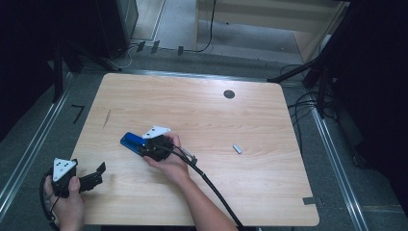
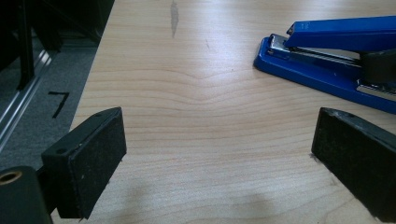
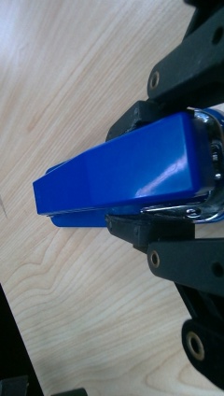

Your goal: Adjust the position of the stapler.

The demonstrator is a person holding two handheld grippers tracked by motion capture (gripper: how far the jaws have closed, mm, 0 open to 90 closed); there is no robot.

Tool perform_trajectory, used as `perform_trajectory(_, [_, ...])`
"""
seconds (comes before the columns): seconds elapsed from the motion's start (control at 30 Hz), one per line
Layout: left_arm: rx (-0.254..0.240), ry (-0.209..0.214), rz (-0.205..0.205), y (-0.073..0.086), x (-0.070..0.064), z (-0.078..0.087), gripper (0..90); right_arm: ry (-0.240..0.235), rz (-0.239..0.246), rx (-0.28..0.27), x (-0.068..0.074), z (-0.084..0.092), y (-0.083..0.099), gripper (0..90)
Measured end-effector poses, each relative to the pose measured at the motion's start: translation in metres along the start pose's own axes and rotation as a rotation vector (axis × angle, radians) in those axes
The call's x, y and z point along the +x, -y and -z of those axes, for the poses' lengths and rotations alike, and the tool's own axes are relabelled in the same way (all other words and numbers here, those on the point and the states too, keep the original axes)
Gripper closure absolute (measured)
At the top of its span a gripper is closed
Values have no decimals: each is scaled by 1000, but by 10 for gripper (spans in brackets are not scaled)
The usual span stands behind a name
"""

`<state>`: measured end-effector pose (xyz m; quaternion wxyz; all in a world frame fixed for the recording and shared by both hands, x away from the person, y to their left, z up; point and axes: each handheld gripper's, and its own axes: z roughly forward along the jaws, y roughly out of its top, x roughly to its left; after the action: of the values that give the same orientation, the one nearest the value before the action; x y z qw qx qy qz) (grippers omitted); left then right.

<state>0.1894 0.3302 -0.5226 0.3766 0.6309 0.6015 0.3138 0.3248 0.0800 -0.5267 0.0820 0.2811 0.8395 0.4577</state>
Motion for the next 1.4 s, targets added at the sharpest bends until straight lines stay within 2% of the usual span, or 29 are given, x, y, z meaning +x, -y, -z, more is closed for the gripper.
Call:
perform_trajectory(0.17, [3,-1,1,0,0,0,38,3,-6,-24,-1,-2,1,628])
perform_trajectory(0.33, [5,-5,0,0,0,-1,60,20,17,-42,1,-5,2,635])
perform_trajectory(0.4, [7,-6,-4,0,0,-1,60,21,24,-39,1,-5,2,642])
perform_trajectory(0.53, [13,0,3,-1,0,-1,60,-5,42,-34,0,-4,2,662])
perform_trajectory(0.67, [18,7,4,-1,1,-1,60,7,68,-35,4,-3,4,671])
perform_trajectory(0.83, [16,9,8,-1,1,-1,60,-1,68,-37,5,-1,5,672])
perform_trajectory(1.03, [18,12,13,-1,1,-2,60,-8,71,-38,4,7,8,673])
perform_trajectory(1.27, [18,13,16,-1,1,-2,60,-4,94,-59,3,25,7,673])
perform_trajectory(1.4, [18,13,16,-1,1,-2,60,-4,102,-50,2,31,8,673])
